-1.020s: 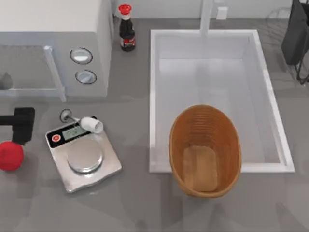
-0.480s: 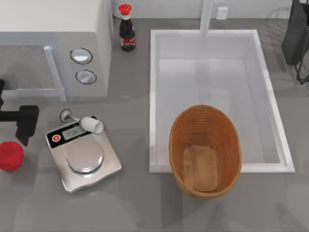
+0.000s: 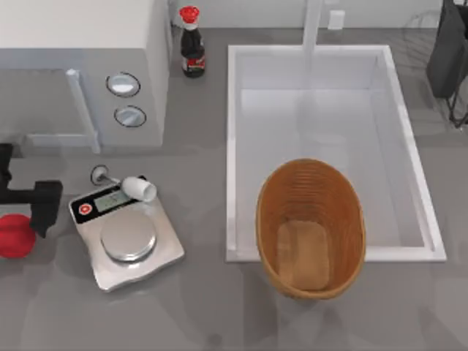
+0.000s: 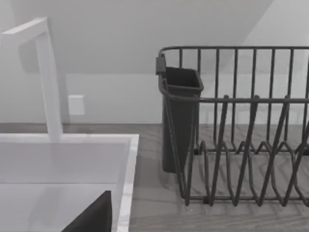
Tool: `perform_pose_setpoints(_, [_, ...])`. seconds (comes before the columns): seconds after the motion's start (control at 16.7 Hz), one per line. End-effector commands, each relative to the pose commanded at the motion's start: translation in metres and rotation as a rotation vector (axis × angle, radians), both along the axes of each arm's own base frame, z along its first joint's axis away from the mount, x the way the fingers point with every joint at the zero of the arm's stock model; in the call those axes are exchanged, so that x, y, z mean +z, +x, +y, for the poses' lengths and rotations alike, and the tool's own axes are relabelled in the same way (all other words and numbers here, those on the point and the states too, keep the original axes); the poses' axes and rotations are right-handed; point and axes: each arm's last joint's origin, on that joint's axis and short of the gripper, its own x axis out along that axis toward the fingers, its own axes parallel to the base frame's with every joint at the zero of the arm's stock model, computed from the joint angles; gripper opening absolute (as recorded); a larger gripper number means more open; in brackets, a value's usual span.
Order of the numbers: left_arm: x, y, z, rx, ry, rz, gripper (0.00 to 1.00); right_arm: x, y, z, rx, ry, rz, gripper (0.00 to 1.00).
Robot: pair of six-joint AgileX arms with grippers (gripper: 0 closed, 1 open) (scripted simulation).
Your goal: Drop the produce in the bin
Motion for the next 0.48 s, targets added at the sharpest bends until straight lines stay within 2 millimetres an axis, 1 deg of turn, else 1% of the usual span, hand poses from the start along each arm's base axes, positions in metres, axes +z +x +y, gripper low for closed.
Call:
perform_pose_setpoints(0.12, [-0.017, 0.000, -0.002, 0.000, 0.001, 0.001, 1.00, 0.000, 0.000, 0.000, 0.000, 0.000, 0.000, 1.00])
perform_pose_setpoints(0.24, [-0.026, 0.000, -0.005, -0.002, -0.001, -0.002, 1.00, 0.000, 0.000, 0.000, 0.000, 0.000, 0.000, 1.00])
perform_pose_setpoints(0.48, [-0.027, 0.000, -0.006, -0.002, -0.002, -0.003, 1.00, 0.000, 0.000, 0.000, 0.000, 0.000, 0.000, 1.00])
